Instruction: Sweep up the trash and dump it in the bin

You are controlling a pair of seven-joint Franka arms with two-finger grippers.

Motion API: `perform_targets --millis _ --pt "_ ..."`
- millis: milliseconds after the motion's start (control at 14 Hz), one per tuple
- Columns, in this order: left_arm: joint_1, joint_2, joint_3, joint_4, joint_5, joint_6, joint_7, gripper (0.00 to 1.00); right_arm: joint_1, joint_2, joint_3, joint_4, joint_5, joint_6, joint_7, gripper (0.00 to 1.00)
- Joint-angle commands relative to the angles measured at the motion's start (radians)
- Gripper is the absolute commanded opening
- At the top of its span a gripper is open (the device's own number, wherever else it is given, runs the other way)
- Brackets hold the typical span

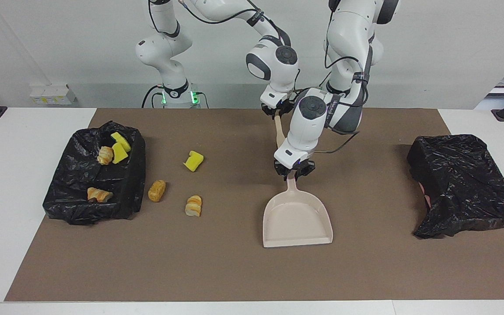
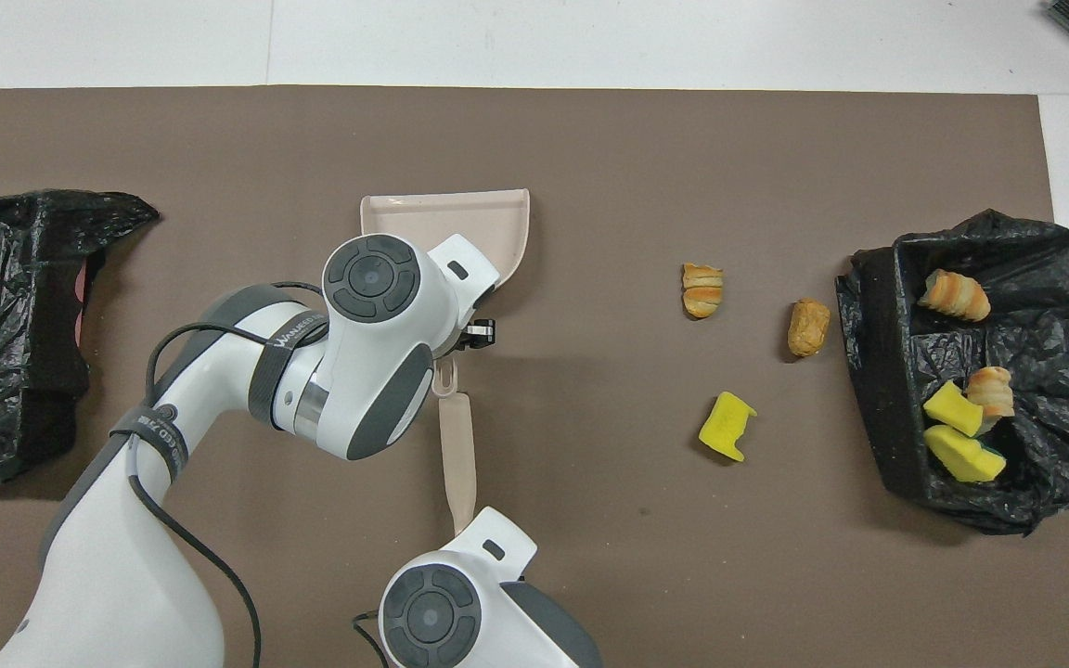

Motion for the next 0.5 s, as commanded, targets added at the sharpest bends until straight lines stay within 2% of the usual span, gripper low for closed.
perform_targets --millis 0,215,430 --pt "-0.003 -0.032 0.014 -0.014 0.031 -0.012 -0.008 0.00 -0.004 -0.133 -0.003 -0.105 -0.001 0.013 0.063 0.00" --pt "0.017 -0.046 0.030 0.035 0.035 -0.061 0.091 0.00 -0.011 -0.237 -0.006 -0.209 -0.001 -0.007 0.128 0.00" --pt "0.092 -0.043 0.028 0.131 0.037 -0.169 0.324 0.00 -0.059 -0.282 -0.007 -0.217 -0.048 -0.107 0.199 0.00"
